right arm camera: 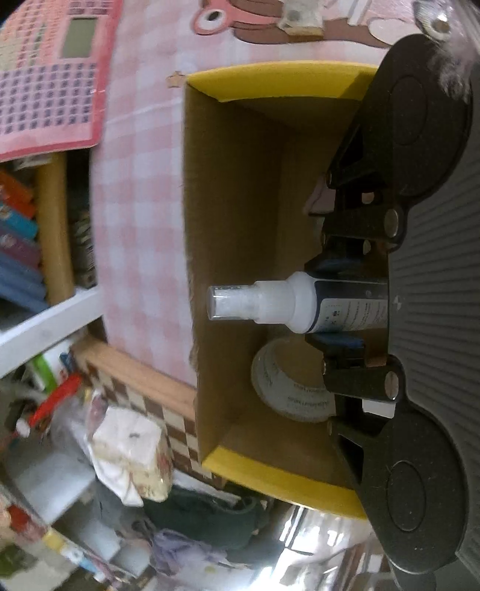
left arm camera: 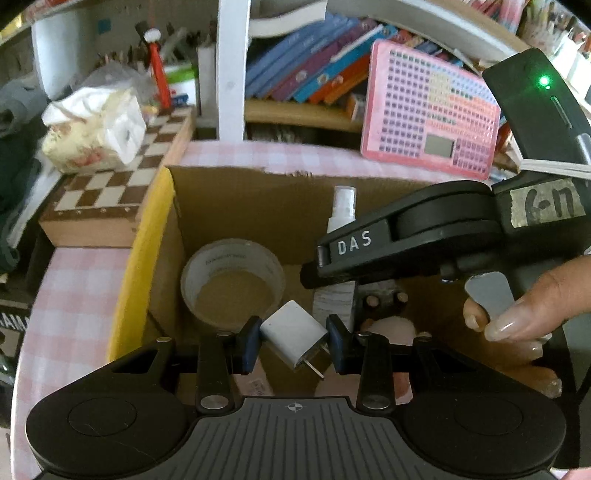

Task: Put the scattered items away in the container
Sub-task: 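Lower both tools into the box and open them to drop bottle and charger, then withdraw both open tools from the yellow box toward the remaining white items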

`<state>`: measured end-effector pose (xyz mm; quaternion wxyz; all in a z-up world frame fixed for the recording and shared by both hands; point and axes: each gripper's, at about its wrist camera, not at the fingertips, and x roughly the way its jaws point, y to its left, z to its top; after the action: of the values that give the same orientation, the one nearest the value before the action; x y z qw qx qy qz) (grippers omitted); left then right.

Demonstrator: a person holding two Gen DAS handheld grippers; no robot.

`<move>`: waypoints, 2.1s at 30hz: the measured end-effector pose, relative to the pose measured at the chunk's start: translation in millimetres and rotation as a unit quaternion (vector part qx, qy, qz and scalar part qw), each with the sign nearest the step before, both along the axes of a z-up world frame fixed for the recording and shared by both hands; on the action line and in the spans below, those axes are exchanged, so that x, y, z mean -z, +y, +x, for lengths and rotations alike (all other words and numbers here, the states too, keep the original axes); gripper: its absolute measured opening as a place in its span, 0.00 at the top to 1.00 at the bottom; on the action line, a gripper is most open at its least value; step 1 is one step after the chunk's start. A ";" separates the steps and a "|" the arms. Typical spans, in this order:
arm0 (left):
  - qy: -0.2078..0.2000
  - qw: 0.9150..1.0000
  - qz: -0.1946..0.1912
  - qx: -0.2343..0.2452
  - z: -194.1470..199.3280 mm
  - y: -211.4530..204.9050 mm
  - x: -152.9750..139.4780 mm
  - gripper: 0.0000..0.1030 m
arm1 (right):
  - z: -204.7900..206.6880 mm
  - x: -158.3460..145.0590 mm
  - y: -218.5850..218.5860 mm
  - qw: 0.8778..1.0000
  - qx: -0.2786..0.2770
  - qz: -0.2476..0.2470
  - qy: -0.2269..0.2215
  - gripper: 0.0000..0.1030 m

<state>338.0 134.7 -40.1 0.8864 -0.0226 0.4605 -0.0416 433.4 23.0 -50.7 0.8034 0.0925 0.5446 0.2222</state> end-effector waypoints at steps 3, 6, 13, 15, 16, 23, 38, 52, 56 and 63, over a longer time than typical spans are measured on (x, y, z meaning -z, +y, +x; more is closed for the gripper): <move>0.011 1.000 0.001 0.005 4.8 -3.2 4.7 0.65 | 1.3 6.1 2.4 1.000 0.002 0.000 0.011 0.70; 0.013 1.000 0.000 0.004 6.4 -2.6 4.3 0.64 | 3.4 8.6 3.5 1.000 0.001 0.002 0.012 0.70; -0.042 0.999 -0.004 0.012 -6.5 -2.0 -14.8 0.46 | -5.8 -15.6 -8.3 0.999 0.003 0.003 -0.035 0.58; -0.057 0.998 -0.012 0.011 -14.7 -1.3 -22.9 0.46 | -12.7 -27.2 -14.1 0.998 0.002 0.005 -0.054 0.58; -0.065 0.998 -0.015 0.012 -19.4 -1.1 -26.6 0.46 | -17.7 -34.1 -16.6 0.998 0.002 0.006 -0.066 0.58; -0.112 0.993 -0.029 0.024 -63.4 -3.6 -53.3 0.45 | -61.9 -65.1 -21.7 0.990 -0.012 -0.001 -0.141 0.57; -0.161 0.986 -0.011 0.034 -166.5 -1.5 -75.6 0.28 | -176.9 -86.2 -34.8 0.979 -0.014 -0.021 -0.204 0.53; -0.171 0.985 0.002 0.012 -242.7 5.0 -70.8 0.21 | -279.7 -72.9 -71.5 0.969 0.032 -0.074 -0.233 0.53; -0.169 0.986 -0.003 0.011 -257.2 2.1 -67.9 0.20 | -304.0 -68.6 -77.6 0.968 0.049 -0.080 -0.234 0.51; -0.165 0.986 -0.005 0.016 -275.9 -7.9 -61.3 0.16 | -339.8 -64.0 -78.4 0.961 0.064 -0.101 -0.250 0.45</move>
<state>62.1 126.7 21.2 0.9494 -0.0120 0.3079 -0.0611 93.6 -55.4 13.2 0.9315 -0.0130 0.3393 0.1303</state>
